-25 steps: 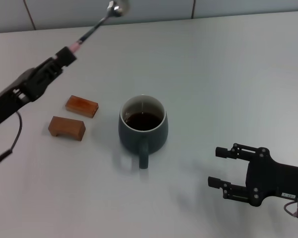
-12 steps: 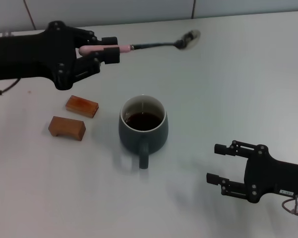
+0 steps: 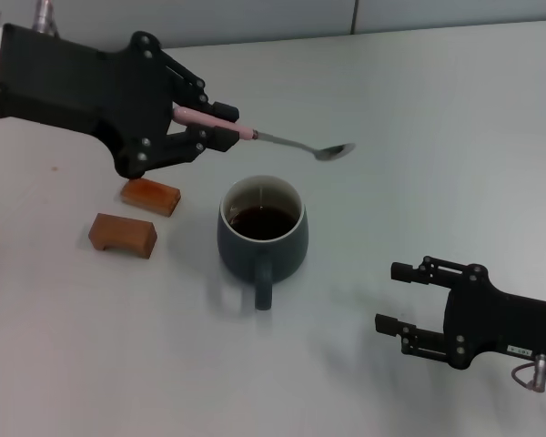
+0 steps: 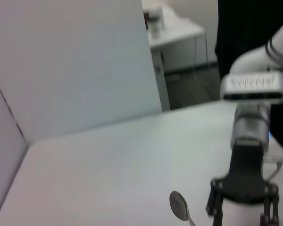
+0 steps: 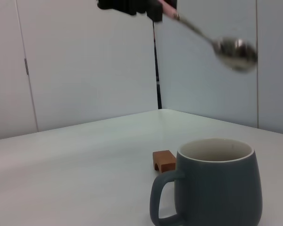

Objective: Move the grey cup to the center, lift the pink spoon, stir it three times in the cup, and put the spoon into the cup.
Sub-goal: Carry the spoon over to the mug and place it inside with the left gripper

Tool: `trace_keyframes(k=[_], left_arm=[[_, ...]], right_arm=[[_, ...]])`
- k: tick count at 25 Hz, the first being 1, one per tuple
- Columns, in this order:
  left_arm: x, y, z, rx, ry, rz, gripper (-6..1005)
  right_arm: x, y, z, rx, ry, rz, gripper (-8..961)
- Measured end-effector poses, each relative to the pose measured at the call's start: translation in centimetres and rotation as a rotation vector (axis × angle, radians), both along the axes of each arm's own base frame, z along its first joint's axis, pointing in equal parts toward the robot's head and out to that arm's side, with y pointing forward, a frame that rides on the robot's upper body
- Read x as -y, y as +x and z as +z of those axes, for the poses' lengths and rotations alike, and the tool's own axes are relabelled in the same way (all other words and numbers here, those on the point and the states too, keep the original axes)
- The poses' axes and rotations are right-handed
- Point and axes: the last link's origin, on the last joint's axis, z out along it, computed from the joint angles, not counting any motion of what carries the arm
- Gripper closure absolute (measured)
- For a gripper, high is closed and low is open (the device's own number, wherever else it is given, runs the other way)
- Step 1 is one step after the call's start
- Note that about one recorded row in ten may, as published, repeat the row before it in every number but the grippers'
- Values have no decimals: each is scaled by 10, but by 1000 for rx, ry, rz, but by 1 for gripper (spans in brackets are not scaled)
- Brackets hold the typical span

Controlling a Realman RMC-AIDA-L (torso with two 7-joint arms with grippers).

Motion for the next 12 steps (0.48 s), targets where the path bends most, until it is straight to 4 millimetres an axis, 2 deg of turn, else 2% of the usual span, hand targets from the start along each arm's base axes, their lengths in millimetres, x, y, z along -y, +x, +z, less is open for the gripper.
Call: trace_keyframes(k=[7,12], left_arm=[[0,26,-15,-310,78,-65,864],[3,33,-31,-466,92,-103,864]], right_arm=[[0,0,0,0,1,0,258],[0,0,0,0,1,-1,258]])
